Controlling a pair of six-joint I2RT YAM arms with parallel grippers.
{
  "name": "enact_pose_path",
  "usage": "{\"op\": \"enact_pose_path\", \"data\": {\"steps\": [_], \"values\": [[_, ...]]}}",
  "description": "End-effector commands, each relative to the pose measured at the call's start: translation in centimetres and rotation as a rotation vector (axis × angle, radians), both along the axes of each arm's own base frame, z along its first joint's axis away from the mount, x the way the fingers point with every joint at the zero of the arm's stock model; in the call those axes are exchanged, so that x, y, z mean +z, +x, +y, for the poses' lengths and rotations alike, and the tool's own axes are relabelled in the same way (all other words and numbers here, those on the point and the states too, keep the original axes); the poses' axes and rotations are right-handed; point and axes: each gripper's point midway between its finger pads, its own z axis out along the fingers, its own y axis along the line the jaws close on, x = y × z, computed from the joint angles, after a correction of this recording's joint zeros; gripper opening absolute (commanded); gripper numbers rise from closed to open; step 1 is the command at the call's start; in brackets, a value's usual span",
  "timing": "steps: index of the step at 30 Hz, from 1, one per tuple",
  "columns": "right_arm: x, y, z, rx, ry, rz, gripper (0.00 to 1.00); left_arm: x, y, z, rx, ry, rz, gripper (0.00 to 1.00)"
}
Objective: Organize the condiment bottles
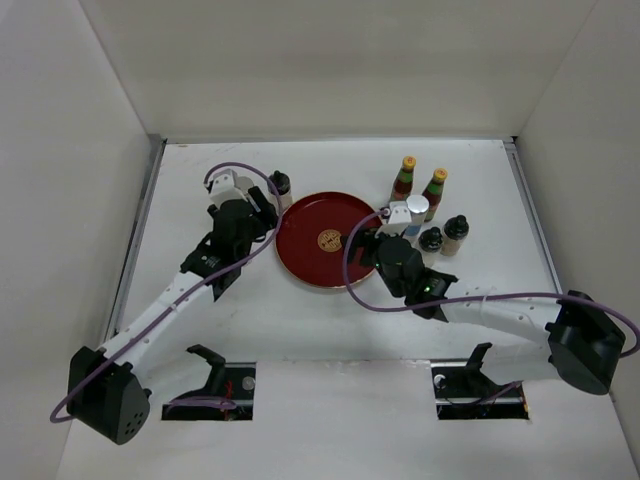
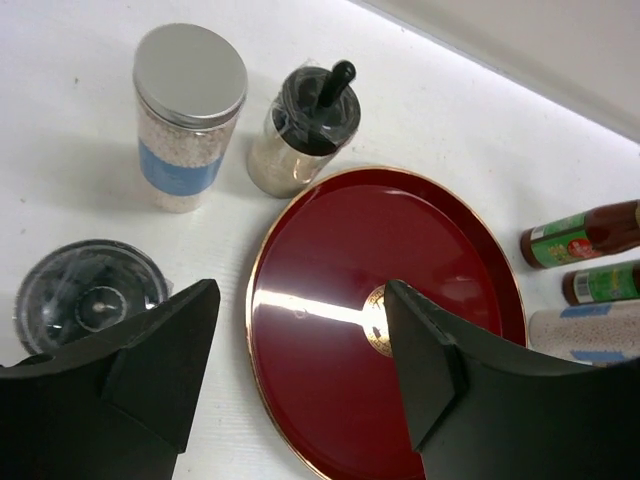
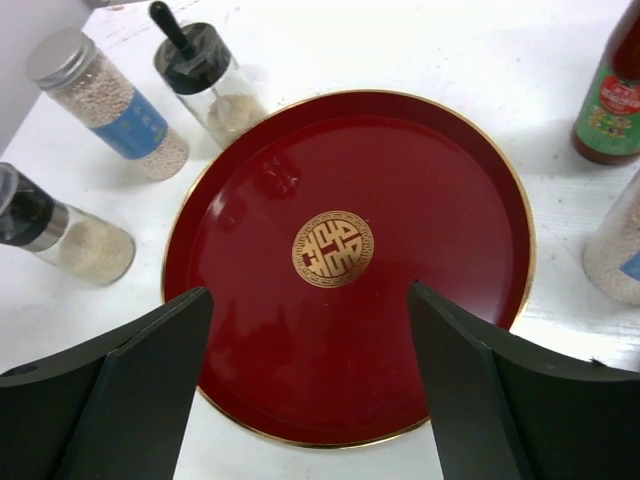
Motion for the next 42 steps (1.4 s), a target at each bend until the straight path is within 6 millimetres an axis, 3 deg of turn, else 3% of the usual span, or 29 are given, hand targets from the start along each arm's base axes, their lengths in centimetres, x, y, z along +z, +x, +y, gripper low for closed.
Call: {"op": "enact_pose_path", "data": {"steps": [1,3,6,8,10,12,15,20,23,33,42], "values": [[1.7,-0.4,1.6,0.059,0.063,-0.046,0.81,3.6,0.3,1.2,0.032,-0.073,-0.121,0.65],[1.4,-0.8,2.5,0.107,0.087,-0.041,0.63,4.5,0.6,2.6,0.071,-0.070,-0.150,0.63],[1.3,-1.3,3.2,0.160,0.116,-0.022,0.25,5.5,1.0,3.9,0.116,-0.060,-0.178,0.62],[1.3,-1.3,2.8,0.165,0.129,-0.019,0.15,6.5,1.5,5.5,0.174,-0.031,-0.196,0.62],[1.0,-1.1,2.4,0.161,0.138,-0.019,0.12,7.2,1.8,7.1,0.241,0.007,-0.209,0.63],[0.9,-1.1,2.3,0.167,0.140,-0.020,0.16,7.8,2.1,8.6,0.317,0.046,-0.219,0.66],[0.4,-1.0,2.5,0.175,0.127,-0.019,0.34,7.5,3.4,9.4,0.366,0.109,-0.187,0.74],[0.4,-1.3,3.5,0.228,0.110,-0.035,0.66,5.8,6.4,7.9,0.312,0.160,-0.122,0.83],[-0.2,-1.3,3.7,0.232,0.109,-0.031,0.76,4.8,8.3,6.9,0.261,0.175,-0.083,0.84],[-0.2,-1.3,3.5,0.236,0.125,-0.025,0.82,0.0,11.6,7.0,0.252,0.213,0.054,0.83],[-0.8,-1.4,3.9,0.245,0.115,-0.011,0.84,-2.6,13.6,6.6,0.243,0.227,0.101,0.78]]}}
